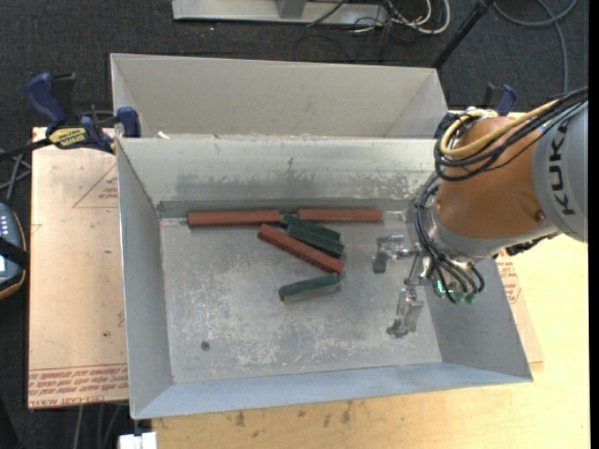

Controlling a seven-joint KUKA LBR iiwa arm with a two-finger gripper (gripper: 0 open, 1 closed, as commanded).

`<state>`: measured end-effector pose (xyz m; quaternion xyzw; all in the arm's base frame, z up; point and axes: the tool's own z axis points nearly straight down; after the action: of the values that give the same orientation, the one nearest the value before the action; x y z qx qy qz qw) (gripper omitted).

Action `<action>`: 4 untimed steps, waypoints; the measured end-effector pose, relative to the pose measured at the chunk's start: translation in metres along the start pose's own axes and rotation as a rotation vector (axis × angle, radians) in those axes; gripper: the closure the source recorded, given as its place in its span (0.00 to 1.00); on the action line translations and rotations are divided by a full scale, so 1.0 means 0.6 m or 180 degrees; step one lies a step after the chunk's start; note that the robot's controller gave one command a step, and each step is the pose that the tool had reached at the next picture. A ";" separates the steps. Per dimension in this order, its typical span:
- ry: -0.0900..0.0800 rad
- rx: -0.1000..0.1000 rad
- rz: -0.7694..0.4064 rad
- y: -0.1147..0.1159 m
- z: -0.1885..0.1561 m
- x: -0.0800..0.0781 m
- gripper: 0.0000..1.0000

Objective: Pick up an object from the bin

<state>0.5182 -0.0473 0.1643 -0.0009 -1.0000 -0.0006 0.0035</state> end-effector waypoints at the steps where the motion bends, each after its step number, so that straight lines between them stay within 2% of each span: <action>1: -0.0023 0.0002 -0.0004 0.000 -0.006 -0.003 0.00; 2: -0.0041 0.0005 -0.0171 0.071 0.044 -0.058 0.00; 3: -0.0037 -0.0011 -0.0420 0.086 0.088 -0.102 0.00; 4: -0.0047 0.0000 -0.0665 0.141 0.151 -0.145 1.00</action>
Offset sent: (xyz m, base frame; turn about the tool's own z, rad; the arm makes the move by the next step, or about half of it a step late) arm 0.0462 0.0615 -0.0413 -0.0764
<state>0.6044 0.0373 0.0730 0.1034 -0.9946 -0.0009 -0.0040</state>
